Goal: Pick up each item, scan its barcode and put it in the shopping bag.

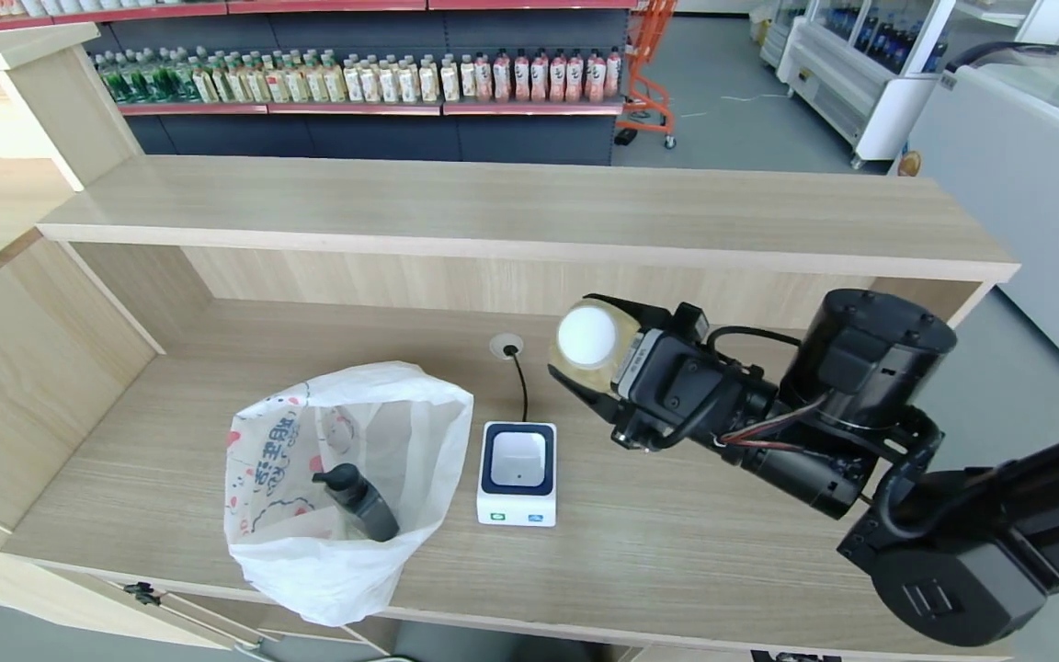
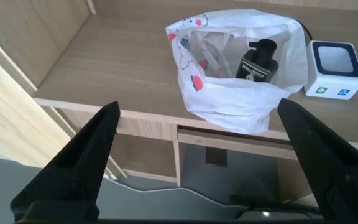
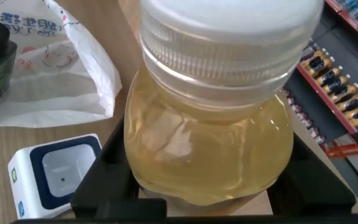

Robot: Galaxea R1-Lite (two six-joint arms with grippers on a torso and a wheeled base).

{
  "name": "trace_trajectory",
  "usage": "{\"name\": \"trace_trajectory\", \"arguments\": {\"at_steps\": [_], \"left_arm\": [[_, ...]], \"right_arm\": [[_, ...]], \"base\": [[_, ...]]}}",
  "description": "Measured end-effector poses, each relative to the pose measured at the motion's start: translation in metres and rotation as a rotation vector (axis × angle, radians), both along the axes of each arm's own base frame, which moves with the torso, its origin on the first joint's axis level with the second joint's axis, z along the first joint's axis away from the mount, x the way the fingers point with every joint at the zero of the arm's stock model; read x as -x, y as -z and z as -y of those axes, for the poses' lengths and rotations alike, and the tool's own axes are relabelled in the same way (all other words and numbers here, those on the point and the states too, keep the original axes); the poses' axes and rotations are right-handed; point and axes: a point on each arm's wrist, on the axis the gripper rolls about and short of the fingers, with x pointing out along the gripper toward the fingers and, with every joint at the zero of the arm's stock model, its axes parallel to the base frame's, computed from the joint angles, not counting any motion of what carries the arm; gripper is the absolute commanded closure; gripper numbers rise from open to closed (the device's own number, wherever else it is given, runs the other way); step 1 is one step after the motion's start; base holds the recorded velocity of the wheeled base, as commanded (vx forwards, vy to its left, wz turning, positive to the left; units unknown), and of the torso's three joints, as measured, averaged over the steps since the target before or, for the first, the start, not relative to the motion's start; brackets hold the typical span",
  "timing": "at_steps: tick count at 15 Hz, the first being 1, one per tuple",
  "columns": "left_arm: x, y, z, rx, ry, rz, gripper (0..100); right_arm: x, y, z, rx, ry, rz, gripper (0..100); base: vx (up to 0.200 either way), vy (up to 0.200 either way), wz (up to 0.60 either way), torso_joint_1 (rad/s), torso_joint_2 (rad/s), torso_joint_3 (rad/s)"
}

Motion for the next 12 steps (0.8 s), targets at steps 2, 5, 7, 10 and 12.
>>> {"name": "trace_trajectory", "arguments": {"at_steps": [2,5,7,10,12], "left_arm": [[0.000,0.000,0.000,-0.001,0.000,0.000,0],[0.000,0.000,0.000,-0.003,0.000,0.000,0],[0.000,0.000,0.000,-0.004,0.000,0.000,0],[0.000,0.000,0.000,-0.002,0.000,0.001,0],[0.000,0.000,0.000,-0.002,0.000,0.000,0]], "right_arm": [[-0.004,0.005,-0.004,0.022,0.002,0.015,100],[-0.012,0.012,-0.009,0.047,0.005,0.030,100],[-0.019,0.017,-0.012,0.071,0.013,0.044,100],[-0.032,0.026,-0.009,0.091,0.031,0.075,100],[-0.037,0.034,-0.005,0.101,0.037,0.081,100]], "base": [[0.000,0.200,0.00,0.005,0.00,0.002],[0.000,0.200,0.00,0.001,0.00,0.005],[0.000,0.000,0.00,0.000,0.00,0.000],[0.000,0.000,0.00,0.000,0.00,0.000],[0.000,0.000,0.00,0.000,0.00,0.000]]}}
